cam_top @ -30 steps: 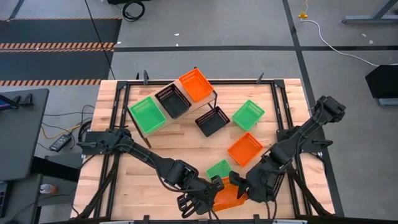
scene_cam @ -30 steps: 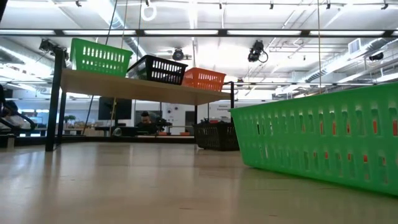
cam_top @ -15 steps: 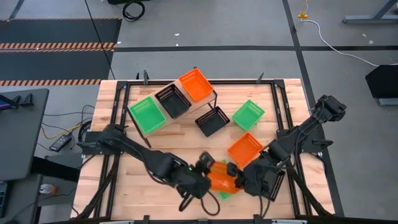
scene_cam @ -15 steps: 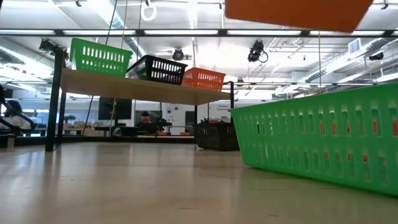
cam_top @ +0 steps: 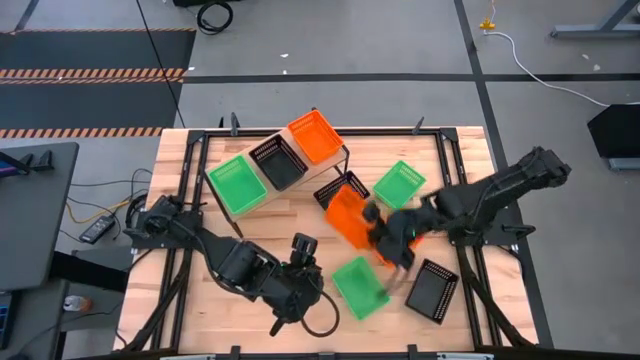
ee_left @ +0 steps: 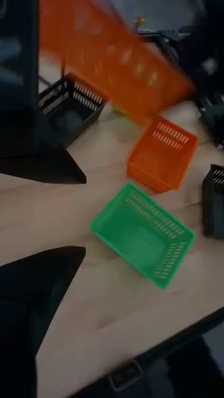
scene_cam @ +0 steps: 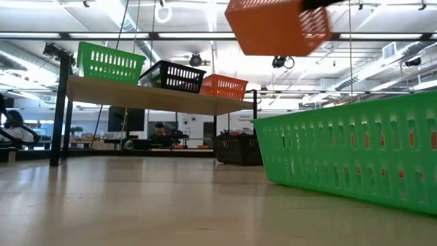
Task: Stack baskets on shelf by color
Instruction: Stack the bottom orange basket on the orange basket on the shelf
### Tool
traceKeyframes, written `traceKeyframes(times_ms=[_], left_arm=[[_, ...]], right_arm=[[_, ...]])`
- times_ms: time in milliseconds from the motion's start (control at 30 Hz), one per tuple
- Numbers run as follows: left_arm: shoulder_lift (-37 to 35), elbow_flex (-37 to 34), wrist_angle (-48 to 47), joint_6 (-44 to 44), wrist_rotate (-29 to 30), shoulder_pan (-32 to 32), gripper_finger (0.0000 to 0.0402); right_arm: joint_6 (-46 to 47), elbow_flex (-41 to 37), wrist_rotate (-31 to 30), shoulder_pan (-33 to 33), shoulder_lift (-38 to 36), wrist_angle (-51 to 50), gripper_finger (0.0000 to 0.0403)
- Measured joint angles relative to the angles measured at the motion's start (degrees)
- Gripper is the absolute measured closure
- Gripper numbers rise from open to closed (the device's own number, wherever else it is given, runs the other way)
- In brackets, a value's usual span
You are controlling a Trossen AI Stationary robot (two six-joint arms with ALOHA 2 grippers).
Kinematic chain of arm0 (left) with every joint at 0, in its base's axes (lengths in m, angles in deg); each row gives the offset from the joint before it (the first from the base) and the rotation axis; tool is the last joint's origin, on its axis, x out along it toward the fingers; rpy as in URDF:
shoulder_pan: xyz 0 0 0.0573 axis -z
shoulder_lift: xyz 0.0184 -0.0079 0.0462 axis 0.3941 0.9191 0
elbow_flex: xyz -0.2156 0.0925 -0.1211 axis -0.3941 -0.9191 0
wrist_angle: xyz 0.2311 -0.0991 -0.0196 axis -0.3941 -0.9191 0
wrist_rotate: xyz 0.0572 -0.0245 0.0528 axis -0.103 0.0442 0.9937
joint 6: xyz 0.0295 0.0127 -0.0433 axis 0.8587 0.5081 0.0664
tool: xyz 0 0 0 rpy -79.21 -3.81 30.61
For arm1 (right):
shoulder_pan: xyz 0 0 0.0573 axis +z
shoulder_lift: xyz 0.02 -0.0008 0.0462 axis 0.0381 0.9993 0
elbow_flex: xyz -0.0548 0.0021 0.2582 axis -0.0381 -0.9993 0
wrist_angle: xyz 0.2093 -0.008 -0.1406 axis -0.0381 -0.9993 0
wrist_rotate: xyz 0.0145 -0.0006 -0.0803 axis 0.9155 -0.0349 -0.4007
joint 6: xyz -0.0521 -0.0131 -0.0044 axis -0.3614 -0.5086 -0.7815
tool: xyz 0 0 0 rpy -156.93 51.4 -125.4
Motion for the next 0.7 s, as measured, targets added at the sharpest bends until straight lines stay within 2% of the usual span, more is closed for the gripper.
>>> traceKeyframes(times_ms=[267,433,700], left_arm=[[1.56,-0.13,-2.63,-15.17,0.31,0.76,0.0237],[2.71,-0.15,-6.61,-19.88,0.88,0.69,0.0249],[3.98,-0.11,-8.45,-24.05,2.62,0.69,0.0273]], right_arm=[[-10.27,1.03,-2.23,-12.80,-2.27,7.37,0.0397],[-15.62,8.55,-1.00,-18.98,3.25,6.81,0.0397],[-18.66,25.01,7.81,-28.04,16.04,0.17,0.0397]])
